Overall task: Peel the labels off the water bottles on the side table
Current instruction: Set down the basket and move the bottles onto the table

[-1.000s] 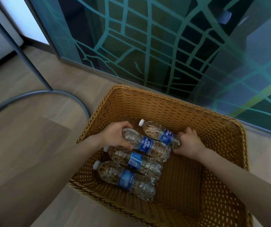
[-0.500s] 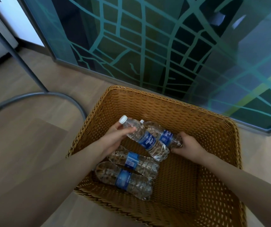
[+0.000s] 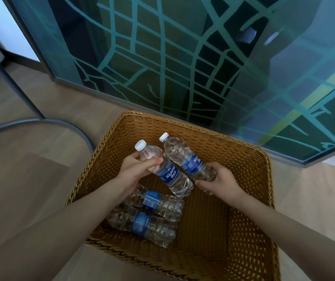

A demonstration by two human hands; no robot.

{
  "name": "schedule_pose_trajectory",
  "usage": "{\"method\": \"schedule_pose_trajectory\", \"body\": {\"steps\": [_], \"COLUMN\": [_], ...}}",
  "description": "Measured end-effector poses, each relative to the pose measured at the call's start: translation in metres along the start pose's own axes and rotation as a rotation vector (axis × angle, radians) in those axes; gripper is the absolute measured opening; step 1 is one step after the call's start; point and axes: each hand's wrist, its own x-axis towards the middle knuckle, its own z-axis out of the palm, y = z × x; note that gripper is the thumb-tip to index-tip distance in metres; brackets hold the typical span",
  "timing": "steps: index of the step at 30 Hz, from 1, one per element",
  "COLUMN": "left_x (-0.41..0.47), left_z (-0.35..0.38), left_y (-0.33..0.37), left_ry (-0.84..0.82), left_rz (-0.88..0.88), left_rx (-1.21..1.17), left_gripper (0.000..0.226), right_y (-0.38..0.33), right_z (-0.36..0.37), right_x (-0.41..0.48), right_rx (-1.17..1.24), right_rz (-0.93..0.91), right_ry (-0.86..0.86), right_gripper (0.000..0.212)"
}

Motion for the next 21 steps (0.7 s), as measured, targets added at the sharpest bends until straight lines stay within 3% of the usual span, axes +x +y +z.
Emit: {"method": "schedule_pose_trajectory", "body": {"steps": [7,11,15,21], "left_x": [-0.033,-0.064,-0.095,-0.145], "left_z": [-0.001,0.006,0.014,0.019], "left_y": [0.083,0.148,0.211,0.32], "left_ry": [-0.061,-0.039,0.001,0.098], "left_rz": [0.136,0.289,0.447,0.676], "left_rx": [0.099,0.217,0.28,0.349], "left_gripper": [0.047,0.066,0.043,0.032], "right_y": [-0.061,-0.116,-0.186,-0.293], "right_z": [-0.024,-0.045,-0.073,-0.107], "right_x": [-0.003,0.0,0.006,0.017], "right_rx": [0.15,0.301,0.401,0.487], "right_rz": [-0.121,-0.189,-0.318,-0.549], "right_ry": [0.092,0.146,0.186,0.167], "right_gripper": [0.046,0.045,0.043,0.036]}}
